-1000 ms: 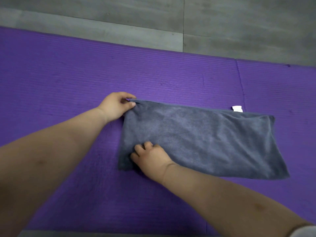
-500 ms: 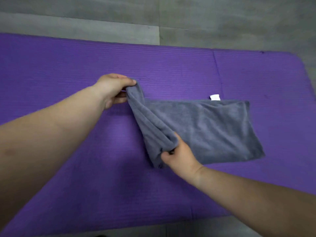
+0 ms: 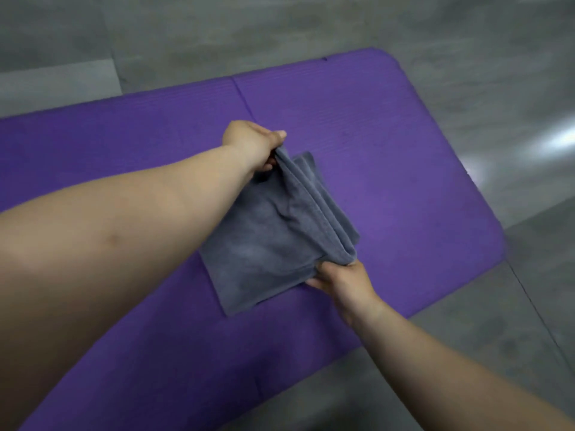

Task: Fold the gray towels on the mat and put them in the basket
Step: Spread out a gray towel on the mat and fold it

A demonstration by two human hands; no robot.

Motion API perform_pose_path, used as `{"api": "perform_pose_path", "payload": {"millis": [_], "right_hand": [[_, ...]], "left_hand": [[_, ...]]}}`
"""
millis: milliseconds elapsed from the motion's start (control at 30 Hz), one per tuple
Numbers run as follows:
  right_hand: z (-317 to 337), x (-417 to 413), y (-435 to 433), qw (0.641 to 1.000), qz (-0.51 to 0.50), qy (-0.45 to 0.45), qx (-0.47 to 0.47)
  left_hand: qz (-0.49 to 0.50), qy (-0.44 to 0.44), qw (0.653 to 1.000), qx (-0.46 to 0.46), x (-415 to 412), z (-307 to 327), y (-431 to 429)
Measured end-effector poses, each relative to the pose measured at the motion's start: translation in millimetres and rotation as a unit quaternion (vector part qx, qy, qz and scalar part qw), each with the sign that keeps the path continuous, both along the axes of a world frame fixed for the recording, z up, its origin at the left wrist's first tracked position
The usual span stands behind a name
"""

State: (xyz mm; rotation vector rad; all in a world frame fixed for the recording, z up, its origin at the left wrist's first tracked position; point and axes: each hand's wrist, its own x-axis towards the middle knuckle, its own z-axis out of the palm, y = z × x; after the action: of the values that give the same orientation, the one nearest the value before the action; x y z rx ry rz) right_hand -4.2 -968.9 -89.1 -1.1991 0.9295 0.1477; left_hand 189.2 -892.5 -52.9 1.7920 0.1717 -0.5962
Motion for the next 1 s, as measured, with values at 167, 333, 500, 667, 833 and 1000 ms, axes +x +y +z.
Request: {"api": "perform_pose_path", "payload": {"millis": [167,333,500,667,833,1000], "right_hand": [[-9,2,-32,0.998,-0.023,0.044,-0.033],[-17,10,-49,0.964,-0.060,0.084,-0.246],[-21,27,-55,0.930,0.056,0.125,-0.342],[-14,58,-43,0.902,0.133,0.070,-0.405],[-4,96,8,0.815,0.299,-0.027,-0.496],[-5,68,78,0.636,0.414,-0.211,-0.617]], "left_hand": [[-0.090,-0.006,0.996,0.012,-9,-17,-34],[-0.211,-0.144,0.930,0.263,-13,-42,20],[-0.256,-0.063,0.889,0.374,-20,-51,87],[-0.243,0.022,0.902,0.355,-43,-47,125],[-0.169,0.122,0.938,0.277,-98,-41,202],[-0.081,-0.033,0.958,0.273,-153,-51,270]]}}
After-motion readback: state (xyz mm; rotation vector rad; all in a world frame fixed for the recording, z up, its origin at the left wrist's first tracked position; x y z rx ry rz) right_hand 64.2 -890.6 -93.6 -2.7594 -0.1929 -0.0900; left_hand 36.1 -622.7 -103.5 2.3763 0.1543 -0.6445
